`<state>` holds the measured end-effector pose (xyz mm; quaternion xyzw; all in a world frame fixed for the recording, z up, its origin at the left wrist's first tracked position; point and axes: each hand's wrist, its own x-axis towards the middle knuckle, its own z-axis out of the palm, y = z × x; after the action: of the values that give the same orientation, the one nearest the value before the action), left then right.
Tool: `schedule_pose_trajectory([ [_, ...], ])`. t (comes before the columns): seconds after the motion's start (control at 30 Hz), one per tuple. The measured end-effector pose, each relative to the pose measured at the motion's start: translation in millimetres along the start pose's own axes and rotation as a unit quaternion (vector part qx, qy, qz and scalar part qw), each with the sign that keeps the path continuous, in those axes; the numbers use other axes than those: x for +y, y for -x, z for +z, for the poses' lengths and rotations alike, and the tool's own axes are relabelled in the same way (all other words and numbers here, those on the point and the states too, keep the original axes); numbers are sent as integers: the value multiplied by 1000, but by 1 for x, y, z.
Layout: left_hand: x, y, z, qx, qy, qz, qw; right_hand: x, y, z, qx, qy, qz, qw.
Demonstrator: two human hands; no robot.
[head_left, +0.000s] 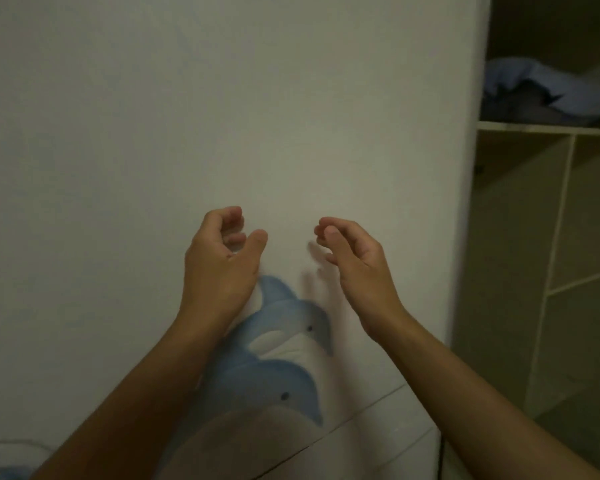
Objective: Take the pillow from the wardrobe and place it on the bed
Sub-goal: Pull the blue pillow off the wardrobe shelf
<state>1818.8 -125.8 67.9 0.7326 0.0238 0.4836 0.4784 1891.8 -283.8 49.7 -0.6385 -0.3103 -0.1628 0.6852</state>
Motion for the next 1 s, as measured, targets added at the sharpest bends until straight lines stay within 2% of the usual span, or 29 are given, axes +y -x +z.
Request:
schedule_pose_trajectory([
  [0.17,38,6,92,-51,16,-14,998,1,-17,-103,54,-11,8,998],
  [0.43,103,39,245,-75,81,-9,994,7,-23,-274,124,-34,-1,992],
  [0.57,129,49,310,-87,103,7,991,6,-29,-348,138,-8,-10,990],
  [1.0,199,22,484,-150,165,123,967,-13,-82,-492,202,57,-79,975],
])
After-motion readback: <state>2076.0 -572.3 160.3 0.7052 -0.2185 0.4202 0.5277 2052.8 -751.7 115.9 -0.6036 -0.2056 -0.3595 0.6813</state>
